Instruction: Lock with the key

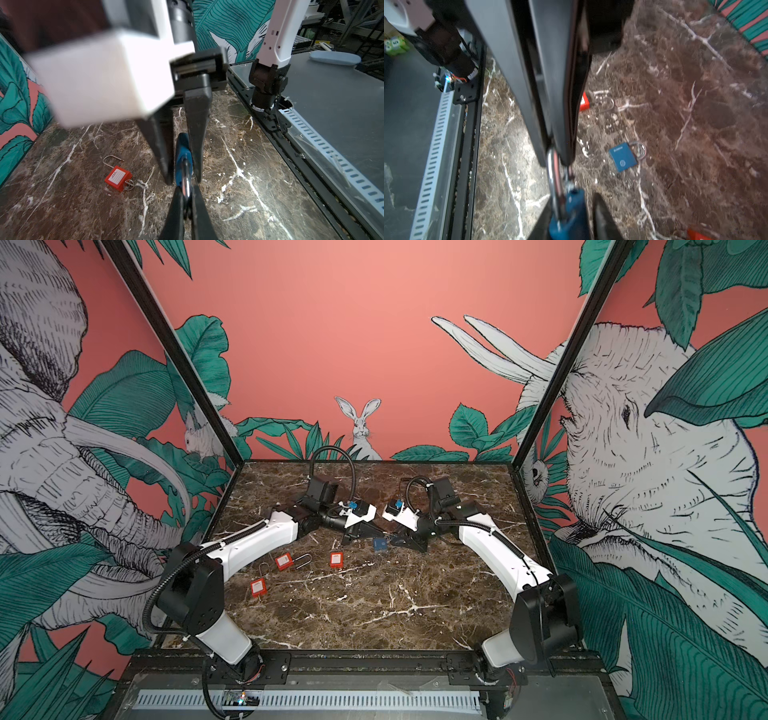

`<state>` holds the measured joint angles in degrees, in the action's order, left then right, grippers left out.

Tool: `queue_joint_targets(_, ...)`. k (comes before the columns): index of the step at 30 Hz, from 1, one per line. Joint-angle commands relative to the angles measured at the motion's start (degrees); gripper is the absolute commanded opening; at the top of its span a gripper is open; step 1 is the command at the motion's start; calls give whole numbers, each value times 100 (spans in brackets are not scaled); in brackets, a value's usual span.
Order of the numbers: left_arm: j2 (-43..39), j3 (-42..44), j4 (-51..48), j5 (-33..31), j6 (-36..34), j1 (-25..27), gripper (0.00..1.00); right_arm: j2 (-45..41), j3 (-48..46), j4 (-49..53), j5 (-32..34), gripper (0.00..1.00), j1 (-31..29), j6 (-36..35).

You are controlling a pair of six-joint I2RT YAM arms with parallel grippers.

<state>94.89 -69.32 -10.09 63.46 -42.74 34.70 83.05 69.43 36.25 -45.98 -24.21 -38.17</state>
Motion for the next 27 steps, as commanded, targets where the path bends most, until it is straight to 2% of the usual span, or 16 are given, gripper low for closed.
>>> queue_joint_targets(1, -38, 142, 99, 223, 252, 178, 0, -335, 231, -641, -353, 42, -44, -44)
queue_joint_targets(5, -219, 410, 883, -46, 751, 173, 0, -496, 85, -300, -274, 50, 25, -193)
queue_joint_targets(18, -741, 1412, 2863, -774, 1641, 220, 0, -893, -85, 849, -21, 54, 217, -469)
queue_joint_targets(27, -850, 1762, 3454, -764, 1804, 353, 0, -625, -201, 650, 724, 54, 84, -527)
